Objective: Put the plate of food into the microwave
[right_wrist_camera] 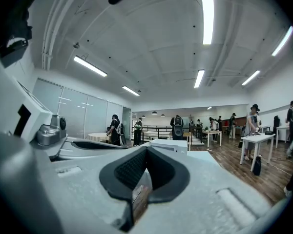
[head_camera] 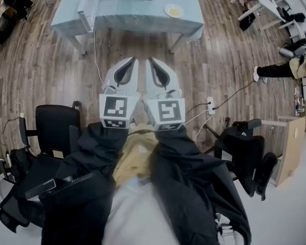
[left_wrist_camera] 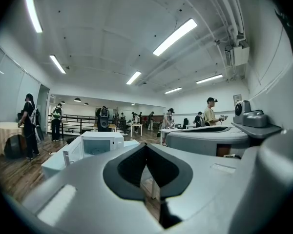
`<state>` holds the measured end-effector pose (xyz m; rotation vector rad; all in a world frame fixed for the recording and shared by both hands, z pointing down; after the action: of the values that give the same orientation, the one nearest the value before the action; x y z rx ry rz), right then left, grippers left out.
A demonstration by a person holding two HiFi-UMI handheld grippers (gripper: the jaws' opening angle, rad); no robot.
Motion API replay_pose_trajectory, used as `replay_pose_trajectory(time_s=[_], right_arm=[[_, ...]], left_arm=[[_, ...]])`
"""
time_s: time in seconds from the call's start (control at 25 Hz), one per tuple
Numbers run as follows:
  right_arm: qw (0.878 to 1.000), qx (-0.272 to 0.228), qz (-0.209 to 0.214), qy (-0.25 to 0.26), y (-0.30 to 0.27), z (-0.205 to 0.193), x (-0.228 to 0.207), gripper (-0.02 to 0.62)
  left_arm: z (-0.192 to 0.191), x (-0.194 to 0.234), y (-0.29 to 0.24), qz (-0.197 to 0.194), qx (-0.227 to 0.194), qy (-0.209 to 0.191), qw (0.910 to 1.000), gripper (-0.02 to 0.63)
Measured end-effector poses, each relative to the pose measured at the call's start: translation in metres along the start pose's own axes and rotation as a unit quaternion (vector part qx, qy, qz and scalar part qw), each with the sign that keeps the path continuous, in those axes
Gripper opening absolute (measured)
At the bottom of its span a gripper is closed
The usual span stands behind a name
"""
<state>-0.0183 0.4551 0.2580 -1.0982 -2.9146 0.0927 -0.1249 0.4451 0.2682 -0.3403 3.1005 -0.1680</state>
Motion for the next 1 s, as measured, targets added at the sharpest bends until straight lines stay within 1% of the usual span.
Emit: replay_pose_trajectory(time_s=[0.32,0.52,0.76,1.0], right_arm=[[1.0,0.017,0.0,-0.011,-0.01,-0.015,0.016,-0.003],[0.999,0.026,-0.01,-0.022,-0.016,-0.02,0.007,-0.003],[0.999,0.03,-0.007,-0.028,-0.039,-0.029,-0.026,-0.003],[0.999,0.02,-0.004,-0.027,-0.079,-0.022,-0.085,-0.003]], left_arm=[[-0.017,0.017,0.002,-0.001,0.019,0.014,0.9997,-0.004],[-0.024,0.02,-0.009,-0.004,0.033,0.019,0.9993,-0.003],[-0.029,0.018,-0.048,0.0,0.044,0.017,0.9989,-0.003],[-0.014,0.021,-0.116,0.012,0.037,0.009,0.9992,-0.005]])
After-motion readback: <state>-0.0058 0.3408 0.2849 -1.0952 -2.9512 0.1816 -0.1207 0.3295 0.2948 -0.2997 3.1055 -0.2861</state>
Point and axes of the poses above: the fingertips, and each gripper's own axes: y backward along the fingers, x to its left, z out of its top, the point moved 8 cm from there along y, backward along the fingers, and after that the axes turned 15 degrees about z, right-handed, at the moved point
